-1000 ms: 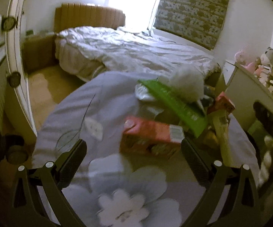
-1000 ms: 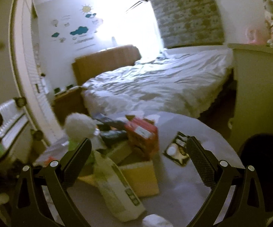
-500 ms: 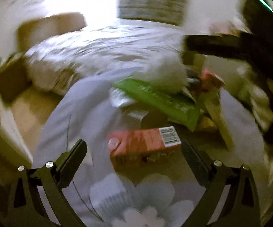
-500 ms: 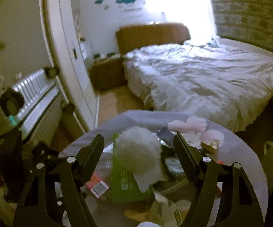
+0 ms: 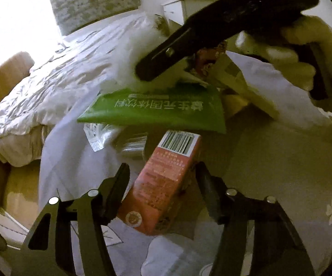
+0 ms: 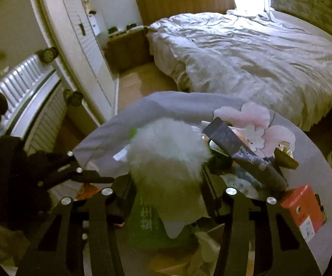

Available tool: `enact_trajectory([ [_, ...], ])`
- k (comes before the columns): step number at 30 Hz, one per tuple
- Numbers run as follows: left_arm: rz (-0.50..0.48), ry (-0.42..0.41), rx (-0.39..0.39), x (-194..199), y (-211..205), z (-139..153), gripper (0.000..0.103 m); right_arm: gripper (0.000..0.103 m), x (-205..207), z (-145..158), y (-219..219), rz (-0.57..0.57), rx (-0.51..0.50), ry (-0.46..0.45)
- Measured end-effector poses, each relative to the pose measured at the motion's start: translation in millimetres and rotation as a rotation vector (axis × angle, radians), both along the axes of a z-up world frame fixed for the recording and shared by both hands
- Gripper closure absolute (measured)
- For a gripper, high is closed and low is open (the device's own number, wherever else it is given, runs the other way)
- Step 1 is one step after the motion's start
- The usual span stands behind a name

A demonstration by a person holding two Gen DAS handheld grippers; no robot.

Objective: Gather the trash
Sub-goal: 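Grasp the red-and-white juice carton with the left gripper and lift it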

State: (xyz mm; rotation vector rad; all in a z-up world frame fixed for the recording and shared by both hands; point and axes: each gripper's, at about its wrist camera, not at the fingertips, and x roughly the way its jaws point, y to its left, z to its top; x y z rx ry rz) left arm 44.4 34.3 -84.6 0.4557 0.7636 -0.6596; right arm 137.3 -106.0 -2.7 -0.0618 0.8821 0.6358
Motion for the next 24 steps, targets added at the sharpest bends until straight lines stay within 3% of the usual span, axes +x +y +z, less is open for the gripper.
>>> enact_trajectory([
  [3,0.047,0.062,-0.082,-3,7,4,0.072,0.055,-8,10,-10,-0.014,0.065,-0.006],
  [10,0.177,0.086,-0.196,-28,19,21,0.072,0.055,-35,36,-49,-0.040,0.217,-0.052],
  [14,0.268,0.084,-0.345,-48,17,56,0.072,0.055,-54,48,-101,-0.112,0.326,-0.090],
  [20,0.215,0.082,-0.422,-26,-51,88,0.072,0.055,-83,60,-207,-0.297,0.414,-0.177],
  [24,0.115,0.117,-0.472,6,-137,101,0.072,0.055,-102,49,-279,-0.452,0.425,-0.196],
])
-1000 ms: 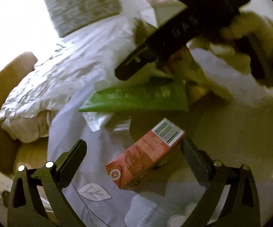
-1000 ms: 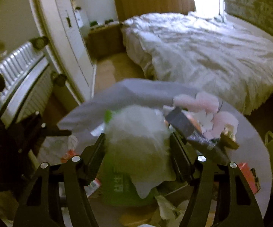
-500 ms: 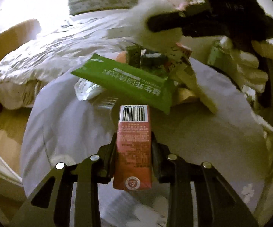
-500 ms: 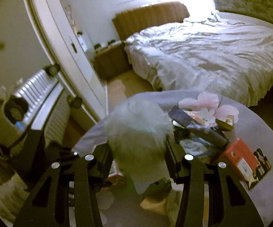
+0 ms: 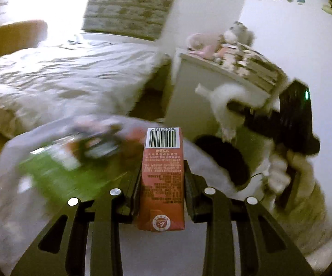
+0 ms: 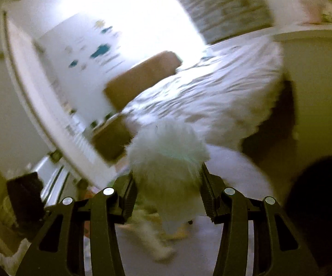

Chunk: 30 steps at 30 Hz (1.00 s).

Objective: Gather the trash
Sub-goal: 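Grasp the red-and-white juice carton with the left gripper and lift it, then drop the juice carton into the black trash bin with the left gripper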

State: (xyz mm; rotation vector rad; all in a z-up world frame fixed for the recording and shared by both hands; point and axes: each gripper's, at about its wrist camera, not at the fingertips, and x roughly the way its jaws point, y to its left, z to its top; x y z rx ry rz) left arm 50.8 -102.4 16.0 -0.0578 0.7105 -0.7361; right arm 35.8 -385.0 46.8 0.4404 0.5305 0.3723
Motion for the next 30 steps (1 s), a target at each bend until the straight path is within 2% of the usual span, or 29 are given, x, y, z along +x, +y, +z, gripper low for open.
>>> enact_trajectory([
  [4,-0.089,0.031,-0.022,18,-85,-4,0.072,0.055,-13,-30,-67,-0.158,0.017,0.058],
  [8,-0.165,0.092,0.001,43,-168,-29,0.072,0.055,-17,-72,-115,-0.272,0.037,0.156],
  [12,-0.202,0.153,0.036,52,-220,-59,0.072,0.055,-19,-110,-148,-0.341,0.053,0.235],
  [19,-0.237,0.205,0.121,57,-273,-94,0.070,0.054,-19,-159,-177,-0.383,0.056,0.323],
  [24,-0.228,0.208,0.164,60,-285,-100,0.069,0.046,-24,-171,-180,-0.394,0.038,0.343],
  [26,-0.217,0.204,0.177,60,-287,-98,0.055,0.036,-23,-166,-180,-0.400,0.035,0.338],
  [27,-0.201,0.190,0.177,58,-283,-95,0.039,0.030,-21,-164,-180,-0.402,0.036,0.334],
  [28,-0.188,0.176,0.173,57,-280,-93,0.027,0.029,-21,-162,-179,-0.404,0.033,0.329],
  [30,-0.169,0.148,0.159,54,-271,-85,0.026,0.029,-20,-158,-175,-0.400,0.023,0.322],
])
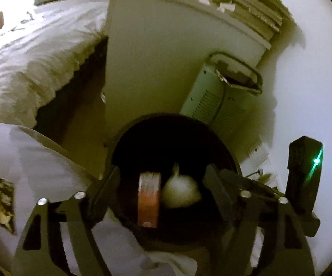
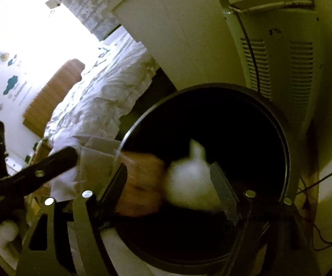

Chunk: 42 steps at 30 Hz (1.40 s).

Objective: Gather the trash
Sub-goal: 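Drop the juice carton into the black trash bin with the left gripper, then grasp the green snack bag with the left gripper while the right gripper grasps a red carton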

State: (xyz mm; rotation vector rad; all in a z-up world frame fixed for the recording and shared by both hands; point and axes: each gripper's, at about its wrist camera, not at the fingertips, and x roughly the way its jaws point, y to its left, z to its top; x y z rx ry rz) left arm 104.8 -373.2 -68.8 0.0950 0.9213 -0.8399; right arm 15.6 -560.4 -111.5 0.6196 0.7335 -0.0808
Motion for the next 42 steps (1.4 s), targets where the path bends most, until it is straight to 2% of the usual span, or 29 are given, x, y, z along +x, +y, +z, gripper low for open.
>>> enact_trajectory([
  [5,0.028,-0.017,-0.037,-8,24,23,0.026,0.029,5,16,11,0.038,-0.001,-0.033],
  [11,0.120,-0.082,-0.085,-26,85,55,0.026,0.029,18,43,47,0.139,-0.023,-0.075],
  [14,0.217,-0.105,-0.102,-31,134,65,0.026,0.029,31,58,73,0.216,-0.023,-0.099],
  [20,0.514,-0.123,-0.107,-39,254,69,0.026,0.029,48,93,144,0.418,-0.072,-0.161],
  [23,0.689,-0.066,-0.132,-36,322,56,0.026,0.029,59,110,183,0.518,-0.127,-0.186],
  [27,0.815,0.025,-0.182,-31,372,32,0.026,0.029,67,122,231,0.628,-0.217,-0.199],
  [31,0.836,0.113,-0.249,-22,392,10,0.026,0.029,86,126,277,0.708,-0.325,-0.187],
  [36,0.838,0.182,-0.308,-12,395,-7,0.028,0.029,105,122,307,0.759,-0.389,-0.161],
  [38,0.833,0.200,-0.322,-6,393,-12,0.035,0.029,112,118,318,0.781,-0.404,-0.148],
  [40,0.826,0.220,-0.340,-8,394,-16,0.045,0.041,118,111,326,0.798,-0.425,-0.124],
  [42,0.818,0.238,-0.366,-6,394,-21,0.055,0.048,123,106,333,0.805,-0.445,-0.112],
])
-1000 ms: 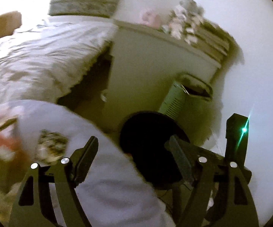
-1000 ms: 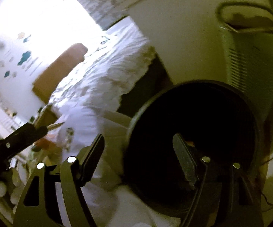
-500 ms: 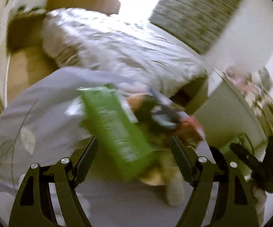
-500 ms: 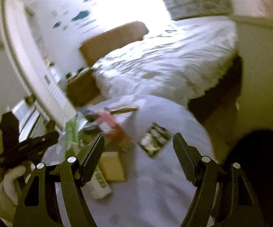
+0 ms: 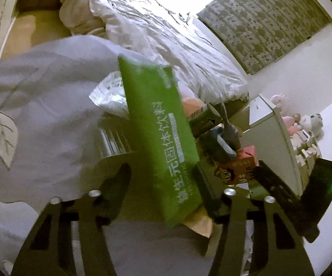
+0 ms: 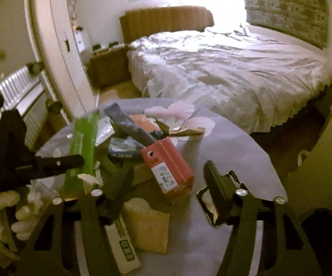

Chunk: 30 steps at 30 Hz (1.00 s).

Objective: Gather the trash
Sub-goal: 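Grasp the green snack bag with the left gripper while the right gripper grasps a red carton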

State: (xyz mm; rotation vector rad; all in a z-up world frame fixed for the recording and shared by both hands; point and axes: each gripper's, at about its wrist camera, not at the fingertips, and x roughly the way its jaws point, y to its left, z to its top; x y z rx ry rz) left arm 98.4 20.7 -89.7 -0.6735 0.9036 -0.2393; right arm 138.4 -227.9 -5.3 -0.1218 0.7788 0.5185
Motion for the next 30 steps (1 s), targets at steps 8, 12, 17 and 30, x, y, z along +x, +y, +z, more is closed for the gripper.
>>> enact_trajectory([
  [8,-0.042,-0.073,-0.020,-9,-2,14,0.091,0.061,-5,-2,3,0.006,0.019,-0.006],
  [12,-0.057,-0.123,0.020,-24,-5,34,0.099,0.062,-21,11,-9,-0.019,0.098,-0.035],
  [17,-0.071,-0.207,0.096,-47,-13,65,0.099,0.063,-43,34,-32,-0.054,0.252,-0.068],
  [30,-0.282,-0.393,0.251,-50,-118,118,0.099,0.065,-98,82,-129,-0.217,0.480,-0.183],
])
